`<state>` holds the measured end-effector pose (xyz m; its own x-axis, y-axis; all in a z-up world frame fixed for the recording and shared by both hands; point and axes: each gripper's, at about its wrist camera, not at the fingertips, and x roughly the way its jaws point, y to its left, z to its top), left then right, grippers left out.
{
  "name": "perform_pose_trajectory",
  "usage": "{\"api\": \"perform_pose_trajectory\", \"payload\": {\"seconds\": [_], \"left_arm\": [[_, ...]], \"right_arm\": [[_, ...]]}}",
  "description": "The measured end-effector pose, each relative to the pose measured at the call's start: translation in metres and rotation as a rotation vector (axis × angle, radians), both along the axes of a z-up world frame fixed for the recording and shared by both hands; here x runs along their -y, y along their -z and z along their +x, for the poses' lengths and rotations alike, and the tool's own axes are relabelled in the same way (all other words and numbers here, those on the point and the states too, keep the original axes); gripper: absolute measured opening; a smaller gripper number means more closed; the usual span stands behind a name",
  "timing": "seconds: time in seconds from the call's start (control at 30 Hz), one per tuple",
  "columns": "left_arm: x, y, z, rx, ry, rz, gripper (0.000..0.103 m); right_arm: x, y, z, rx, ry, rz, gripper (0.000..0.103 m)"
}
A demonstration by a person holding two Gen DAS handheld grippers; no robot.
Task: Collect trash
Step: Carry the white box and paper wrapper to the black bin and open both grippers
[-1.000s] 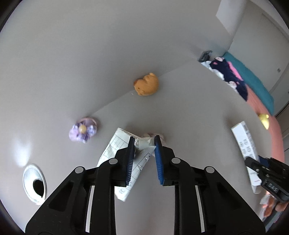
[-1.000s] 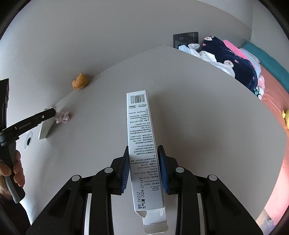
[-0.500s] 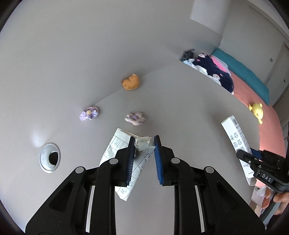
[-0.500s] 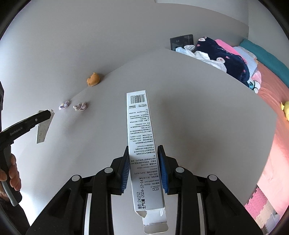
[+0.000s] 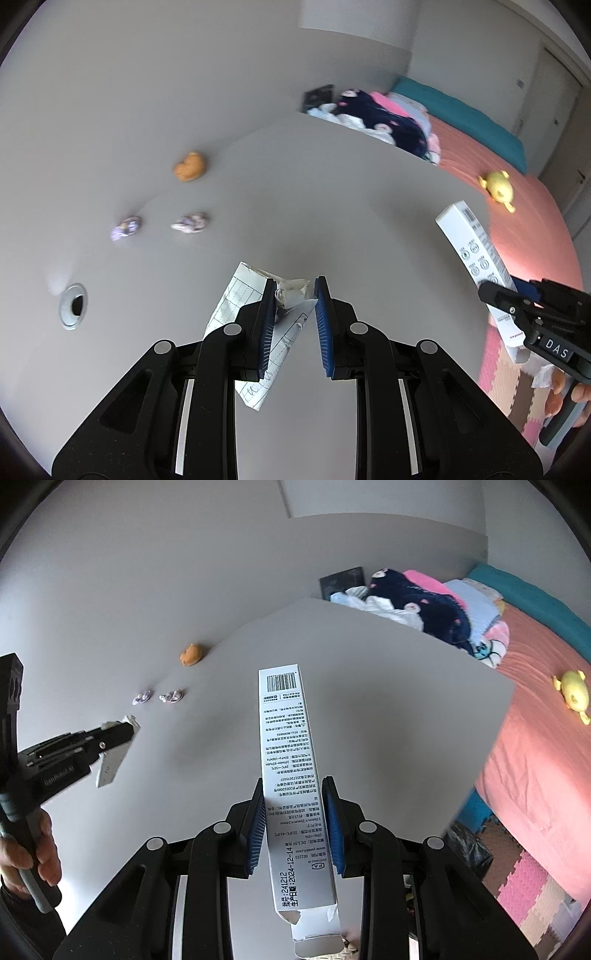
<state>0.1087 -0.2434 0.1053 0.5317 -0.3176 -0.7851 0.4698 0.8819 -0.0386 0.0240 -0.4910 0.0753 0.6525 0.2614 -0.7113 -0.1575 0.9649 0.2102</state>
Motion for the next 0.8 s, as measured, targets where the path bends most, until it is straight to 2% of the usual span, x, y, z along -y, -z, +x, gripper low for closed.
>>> {"api": "perform_pose_trajectory", "payload": {"seconds": [0.47, 0.8], "left_arm": [[0.104, 0.007, -0.078, -0.004, 0.199, 0.013, 0.021], [0.177, 0.017, -0.134, -0.008, 0.349, 0.049, 0.021]], "right_arm": [[0.094, 0.000, -0.068, 0.033, 0.150, 0.035, 0.031], [0.172, 0.017, -0.115, 0.032, 0.290, 0.072, 0.031]]}}
